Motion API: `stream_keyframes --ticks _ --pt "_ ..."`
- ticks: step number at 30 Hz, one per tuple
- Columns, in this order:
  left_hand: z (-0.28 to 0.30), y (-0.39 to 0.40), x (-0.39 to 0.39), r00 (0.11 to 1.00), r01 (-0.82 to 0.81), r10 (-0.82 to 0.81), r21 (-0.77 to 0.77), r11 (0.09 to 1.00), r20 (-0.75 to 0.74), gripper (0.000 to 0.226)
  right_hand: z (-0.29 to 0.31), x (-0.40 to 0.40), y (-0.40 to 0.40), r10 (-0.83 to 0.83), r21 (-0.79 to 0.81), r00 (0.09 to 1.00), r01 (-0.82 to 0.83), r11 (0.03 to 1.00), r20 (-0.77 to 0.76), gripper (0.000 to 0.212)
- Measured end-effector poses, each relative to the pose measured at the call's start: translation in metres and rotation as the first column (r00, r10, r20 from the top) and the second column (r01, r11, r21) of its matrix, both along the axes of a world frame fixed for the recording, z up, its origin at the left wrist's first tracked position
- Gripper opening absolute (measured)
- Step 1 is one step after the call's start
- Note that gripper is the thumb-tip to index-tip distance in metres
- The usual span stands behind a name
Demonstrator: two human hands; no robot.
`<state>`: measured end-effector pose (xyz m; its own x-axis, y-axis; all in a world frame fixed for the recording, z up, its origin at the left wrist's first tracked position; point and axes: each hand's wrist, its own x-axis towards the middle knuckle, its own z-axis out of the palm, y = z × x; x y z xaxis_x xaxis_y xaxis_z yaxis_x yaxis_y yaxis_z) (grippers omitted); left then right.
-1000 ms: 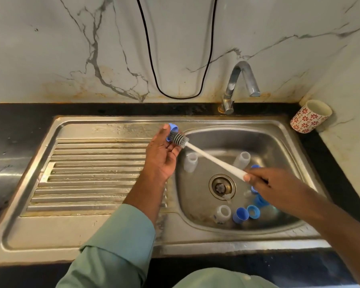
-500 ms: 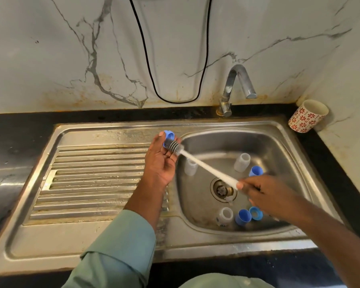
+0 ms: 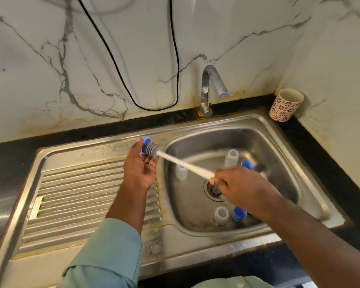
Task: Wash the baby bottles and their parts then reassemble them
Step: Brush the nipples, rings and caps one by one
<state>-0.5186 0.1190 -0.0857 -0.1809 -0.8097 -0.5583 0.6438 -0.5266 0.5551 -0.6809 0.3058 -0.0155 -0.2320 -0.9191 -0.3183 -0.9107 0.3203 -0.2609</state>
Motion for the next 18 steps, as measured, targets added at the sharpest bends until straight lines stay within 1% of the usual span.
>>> stream_keyframes --ticks 1,2,4,5,7,8,9,11,12,13,14,15,16,17,18 --pt "-0.001 0.001 0.0 1.0 0.003 -0.003 0.001 1.0 -0.003 0.046 0.003 0.002 0.001 0.033 0.02 0.999 -0.033 0.999 0.008 0.035" --pt "-0.003 0.003 0.0 1.0 0.009 -0.008 0.001 1.0 -0.006 0.045 0.005 0.0 0.002 0.022 0.015 1.0 -0.023 1.0 0.02 0.036" --pt "-0.005 0.007 -0.001 1.0 0.024 -0.024 0.003 1.0 -0.016 0.046 0.003 -0.009 0.005 -0.074 -0.05 0.996 0.076 0.996 0.04 0.037" --pt "-0.003 0.008 -0.002 0.999 0.032 -0.032 0.002 0.999 -0.019 0.046 0.004 -0.011 0.006 -0.082 -0.044 0.996 0.084 0.995 0.046 0.036" --pt "-0.001 0.009 -0.004 0.999 0.031 -0.03 0.012 0.999 -0.028 0.043 0.002 -0.01 0.009 -0.008 0.01 0.995 0.007 1.0 0.103 0.035" --pt "-0.001 0.009 -0.004 0.999 0.026 -0.026 0.015 1.0 -0.03 0.038 0.003 -0.01 0.009 0.015 0.012 0.989 -0.017 1.0 0.144 0.034" --pt "0.001 0.009 -0.004 0.999 0.031 -0.031 0.008 0.999 -0.03 0.033 0.004 -0.011 0.009 -0.005 -0.016 0.985 0.008 1.0 0.172 0.032" --pt "0.006 0.01 -0.003 0.998 0.059 -0.059 -0.011 0.998 -0.034 0.028 0.005 -0.02 0.008 -0.099 -0.137 0.982 0.121 0.983 0.159 0.029" --pt "0.008 0.009 -0.003 0.997 0.071 -0.072 -0.02 0.997 -0.035 0.029 0.005 -0.023 0.009 -0.121 -0.159 0.986 0.139 0.978 0.118 0.029" --pt "0.01 0.009 -0.001 0.996 0.078 -0.079 -0.029 0.997 -0.033 0.031 0.005 -0.024 0.011 -0.108 -0.161 0.993 0.113 0.98 0.042 0.03" --pt "0.011 0.01 0.0 0.996 0.075 -0.077 -0.037 0.996 -0.034 0.035 0.005 -0.024 0.012 -0.052 -0.203 0.997 0.038 0.979 -0.061 0.031" --pt "0.012 0.01 0.001 0.997 0.07 -0.072 -0.042 0.997 -0.036 0.037 0.003 -0.024 0.012 0.027 -0.285 0.983 -0.08 0.955 -0.183 0.032" --pt "0.012 0.011 0.004 0.997 0.063 -0.064 -0.045 0.997 -0.03 0.037 0.002 -0.024 0.012 0.07 -0.37 0.959 -0.173 0.913 -0.275 0.034" --pt "0.011 0.012 0.005 0.998 0.058 -0.06 -0.045 0.997 -0.024 0.036 0.0 -0.027 0.01 0.054 -0.452 0.944 -0.206 0.868 -0.326 0.034" --pt "0.011 0.013 0.006 0.998 0.057 -0.059 -0.046 0.997 -0.023 0.034 0.001 -0.029 0.008 0.011 -0.484 0.945 -0.177 0.857 -0.326 0.034"
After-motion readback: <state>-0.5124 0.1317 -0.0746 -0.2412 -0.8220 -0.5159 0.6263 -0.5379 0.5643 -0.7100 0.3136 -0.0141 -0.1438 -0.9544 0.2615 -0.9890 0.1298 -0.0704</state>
